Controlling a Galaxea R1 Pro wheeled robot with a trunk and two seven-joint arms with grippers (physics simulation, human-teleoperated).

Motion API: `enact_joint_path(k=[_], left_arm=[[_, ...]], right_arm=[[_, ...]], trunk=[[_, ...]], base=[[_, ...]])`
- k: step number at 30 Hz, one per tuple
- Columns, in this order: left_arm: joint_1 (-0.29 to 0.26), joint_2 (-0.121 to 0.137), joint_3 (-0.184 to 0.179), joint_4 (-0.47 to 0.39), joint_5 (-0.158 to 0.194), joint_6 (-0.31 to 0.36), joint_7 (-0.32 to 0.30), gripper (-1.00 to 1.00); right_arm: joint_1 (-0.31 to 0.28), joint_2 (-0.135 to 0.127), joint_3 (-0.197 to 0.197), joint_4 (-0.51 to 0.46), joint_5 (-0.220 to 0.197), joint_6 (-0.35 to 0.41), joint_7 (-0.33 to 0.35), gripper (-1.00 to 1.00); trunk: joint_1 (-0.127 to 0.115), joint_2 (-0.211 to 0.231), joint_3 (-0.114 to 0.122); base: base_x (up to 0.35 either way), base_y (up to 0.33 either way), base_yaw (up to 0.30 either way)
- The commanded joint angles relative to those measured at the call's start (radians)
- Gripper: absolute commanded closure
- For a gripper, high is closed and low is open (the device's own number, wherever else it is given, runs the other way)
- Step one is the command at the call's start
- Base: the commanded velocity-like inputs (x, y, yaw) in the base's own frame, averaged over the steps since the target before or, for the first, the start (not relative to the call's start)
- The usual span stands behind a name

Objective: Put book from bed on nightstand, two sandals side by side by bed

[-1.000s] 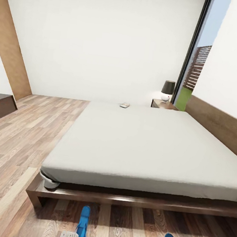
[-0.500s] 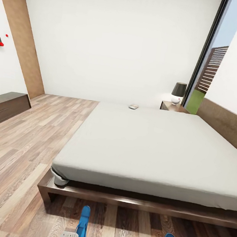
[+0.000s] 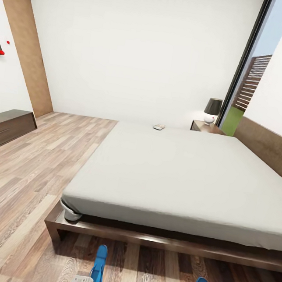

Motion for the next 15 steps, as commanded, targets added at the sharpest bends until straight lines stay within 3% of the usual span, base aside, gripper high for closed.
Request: enact_joint_path(k=[1,7,8,9,10,12,13,15], left_arm=[[-0.001,0.001,-0.008,0.001,0.008,-0.006,0.000,1.00],[-0.001,0.010,-0.003,-0.003,0.008,-0.005,0.022,1.00],[-0.001,0.013,-0.003,-0.004,0.008,-0.005,0.040,1.00],[-0.001,0.016,-0.003,-0.005,0.008,-0.005,0.063,1.00],[-0.001,0.019,-0.002,-0.005,0.008,-0.005,0.096,1.00],[-0.001,0.020,-0.001,-0.007,0.008,-0.005,0.128,1.00],[-0.001,0.021,-0.001,-0.008,0.008,-0.005,0.140,1.00],[-0.001,0.021,-0.001,-0.009,0.008,-0.005,0.149,1.00]], right_arm=[[-0.001,0.000,0.001,0.001,-0.003,-0.004,0.003,1.00],[-0.001,-0.015,-0.003,-0.001,-0.005,0.004,0.014,1.00],[-0.001,-0.036,-0.004,-0.002,-0.006,0.006,0.024,1.00],[-0.001,-0.075,-0.004,-0.002,-0.006,0.010,0.060,1.00],[-0.001,-0.129,-0.005,-0.003,-0.007,0.020,0.158,1.00],[-0.001,-0.188,-0.008,0.000,-0.010,0.041,0.367,1.00],[-0.001,-0.223,-0.009,0.001,-0.019,0.062,0.521,1.00],[-0.001,-0.248,-0.009,0.002,-0.045,0.095,0.651,1.00]], trunk=[[0.000,0.000,-0.001],[0.000,0.000,-0.001],[0.000,0.000,-0.001],[0.000,0.000,-0.001],[0.000,0.000,-0.001],[0.000,0.000,-0.001],[0.000,0.000,-0.001],[0.000,0.000,-0.001]], base=[[0.000,0.000,0.000],[0.000,0.000,0.000],[0.000,0.000,0.000],[0.000,0.000,0.000],[0.000,0.000,0.000],[0.000,0.000,0.000],[0.000,0.000,0.000],[0.000,0.000,0.000]])
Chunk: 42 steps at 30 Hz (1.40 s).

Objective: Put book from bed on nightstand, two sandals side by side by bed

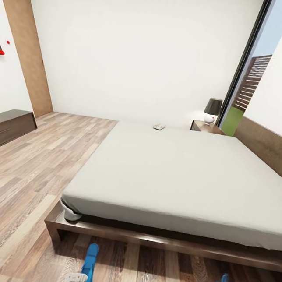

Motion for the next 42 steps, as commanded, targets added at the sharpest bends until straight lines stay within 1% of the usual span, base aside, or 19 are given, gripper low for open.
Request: enact_joint_path(k=[1,2,4,5,8,9,10,11,13,14,15,17,18,20,22,27,32,36,42], left_arm=[[-0.001,0.001,-0.008,0.001,0.008,-0.005,0.002,1.00],[-0.002,0.001,-0.008,0.000,0.008,-0.005,0.006,1.00],[-0.002,0.000,-0.008,-0.001,0.008,-0.005,0.024,1.00],[-0.002,-0.001,-0.009,-0.001,0.008,-0.005,0.048,1.00],[-0.003,-0.003,-0.011,-0.012,0.007,-0.006,0.209,1.00],[-0.003,-0.004,-0.012,-0.018,0.004,-0.005,0.277,1.00],[-0.003,-0.005,-0.012,-0.024,-0.004,-0.003,0.317,1.00],[-0.004,-0.006,-0.013,-0.033,-0.019,-0.002,0.352,1.00],[-0.005,-0.006,-0.014,-0.057,-0.068,0.003,0.419,1.00],[-0.005,-0.007,-0.013,-0.076,-0.114,0.014,0.458,1.00],[-0.006,-0.009,-0.013,-0.085,-0.143,0.033,0.476,1.00],[-0.009,-0.019,-0.013,-0.099,-0.189,0.090,0.496,1.00],[-0.011,-0.026,-0.013,-0.110,-0.205,0.118,0.501,1.00],[-0.013,-0.039,-0.013,-0.145,-0.222,0.153,0.512,1.00],[-0.014,-0.045,-0.013,-0.170,-0.232,0.168,0.549,1.00],[-0.014,-0.044,-0.011,-0.175,-0.237,0.161,0.581,1.00],[-0.015,-0.042,-0.010,-0.171,-0.236,0.087,0.586,1.00],[-0.015,-0.042,-0.010,-0.172,-0.237,0.071,0.589,1.00],[-0.015,-0.043,-0.012,-0.172,-0.237,0.068,0.591,1.00]], right_arm=[[0.000,-0.007,0.001,0.000,-0.016,0.015,0.039,1.00],[0.000,-0.013,0.001,0.000,-0.036,0.025,0.069,1.00],[0.000,-0.018,0.001,-0.001,-0.049,0.033,0.088,1.00],[0.000,-0.019,0.001,-0.002,-0.052,0.034,0.094,1.00],[0.000,-0.020,0.002,-0.003,-0.057,0.037,0.110,1.00],[0.000,-0.020,0.004,-0.003,-0.057,0.037,0.112,1.00],[0.000,-0.020,0.005,-0.002,-0.058,0.037,0.113,1.00],[0.000,-0.020,0.006,-0.002,-0.058,0.037,0.113,1.00],[0.000,-0.020,0.007,-0.001,-0.058,0.037,0.114,1.00],[0.000,-0.020,0.008,-0.001,-0.058,0.037,0.114,1.00],[0.000,-0.020,0.009,-0.001,-0.058,0.036,0.114,1.00],[0.000,-0.020,0.009,-0.001,-0.058,0.036,0.114,1.00],[0.000,-0.020,0.009,-0.001,-0.057,0.036,0.114,1.00],[0.000,-0.020,0.010,-0.001,-0.057,0.036,0.114,1.00],[0.000,-0.020,0.010,0.000,-0.057,0.036,0.114,1.00],[0.000,-0.020,0.010,0.000,-0.057,0.036,0.114,1.00],[0.000,-0.020,0.010,0.000,-0.057,0.036,0.114,1.00],[0.000,-0.020,0.010,0.000,-0.057,0.036,0.114,1.00],[0.000,-0.019,0.010,0.000,-0.057,0.036,0.114,1.00]], trunk=[[0.000,0.000,-0.001],[0.000,0.000,-0.001],[0.000,0.000,-0.001],[0.000,0.000,-0.001],[0.000,0.000,-0.001],[0.000,0.000,-0.001],[0.000,0.000,-0.001],[0.000,0.000,-0.001],[0.000,0.000,-0.001],[0.000,0.000,-0.001],[0.000,0.000,-0.001],[0.000,0.000,-0.001],[0.000,0.000,-0.001],[0.000,0.000,-0.001],[0.000,0.000,-0.001],[0.000,0.000,-0.001],[0.000,0.000,-0.001],[0.000,0.000,-0.001],[0.023,-0.042,-0.020]], base=[[0.000,0.000,0.000],[0.000,0.000,0.000],[0.000,0.000,0.000],[0.000,0.000,0.000],[0.000,0.000,0.000],[0.000,0.000,0.000],[0.000,0.000,0.000],[0.000,0.000,0.000],[0.000,0.000,0.000],[0.000,0.000,0.000],[0.000,0.000,0.000],[0.000,0.000,0.000],[0.000,0.000,0.000],[0.000,0.000,0.000],[0.000,0.000,0.000],[0.000,0.000,0.000],[0.000,0.000,0.000],[0.000,0.000,0.000],[0.000,0.000,0.000]])
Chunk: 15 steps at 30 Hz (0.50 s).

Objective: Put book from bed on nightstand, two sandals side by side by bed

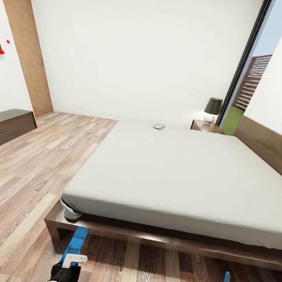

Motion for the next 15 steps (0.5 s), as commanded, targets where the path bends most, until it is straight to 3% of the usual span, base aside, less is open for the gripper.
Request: enact_joint_path(k=[1,15], left_arm=[[-0.001,0.001,-0.008,0.001,0.003,-0.003,0.009,1.00],[0.001,0.001,-0.010,0.002,0.005,-0.001,0.010,1.00]], right_arm=[[-0.001,0.000,0.000,0.000,-0.002,0.005,0.003,1.00],[-0.001,0.000,0.000,0.000,-0.002,0.005,0.004,1.00]], trunk=[[0.004,-0.008,-0.004],[0.057,-0.106,-0.048]], base=[[0.000,0.000,0.000],[0.000,0.000,0.000]])
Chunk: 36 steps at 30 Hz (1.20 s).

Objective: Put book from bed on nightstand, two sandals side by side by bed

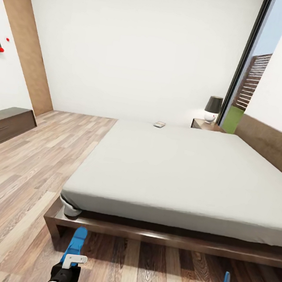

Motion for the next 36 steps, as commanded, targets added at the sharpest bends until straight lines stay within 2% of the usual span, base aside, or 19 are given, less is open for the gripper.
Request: enact_joint_path(k=[1,11,13,15,17,19,21,29,36], left_arm=[[-0.001,0.001,-0.008,0.001,0.003,-0.003,0.009,1.00],[0.002,-0.001,-0.008,0.001,0.003,-0.003,0.007,1.00],[0.002,-0.001,-0.008,0.001,0.003,-0.002,0.007,1.00],[0.002,-0.001,-0.009,0.001,0.003,-0.002,0.007,1.00],[0.003,-0.001,-0.009,0.001,0.003,-0.002,0.007,1.00],[0.003,-0.001,-0.010,0.001,0.003,-0.002,0.007,1.00],[0.004,-0.001,-0.010,0.001,0.003,-0.002,0.007,1.00],[0.004,-0.002,-0.010,0.001,0.003,-0.002,0.007,1.00],[0.004,-0.003,-0.010,0.002,0.003,-0.003,0.007,1.00]], right_arm=[[-0.001,0.000,0.000,0.000,-0.002,0.005,0.003,1.00],[-0.001,-0.002,-0.001,0.000,-0.002,0.005,0.004,1.00],[-0.001,-0.017,-0.006,0.000,-0.004,0.009,0.033,1.00],[-0.001,-0.031,-0.009,-0.007,-0.004,0.054,0.064,1.00],[-0.001,-0.035,-0.010,-0.015,-0.004,0.136,0.074,1.00],[-0.001,-0.037,-0.010,-0.068,-0.004,0.259,0.078,1.00],[-0.001,-0.037,-0.010,-0.135,-0.004,0.309,0.079,1.00],[-0.003,-0.038,-0.010,-0.252,-0.005,0.446,0.080,1.00],[-0.002,-0.038,-0.010,-0.274,-0.005,0.474,0.082,1.00]], trunk=[[0.004,-0.008,-0.004],[0.042,-0.078,-0.035],[0.050,-0.092,-0.042],[0.057,-0.106,-0.048],[0.065,-0.120,-0.054],[0.073,-0.134,-0.060],[0.080,-0.148,-0.067],[0.111,-0.204,-0.092],[0.138,-0.253,-0.114]], base=[[0.000,0.000,0.000],[0.000,0.000,0.000],[0.000,0.000,0.000],[0.000,0.000,0.000],[0.000,0.000,0.000],[0.000,0.000,0.000],[0.000,0.000,0.000],[0.000,0.000,0.000],[0.000,0.000,0.000]])
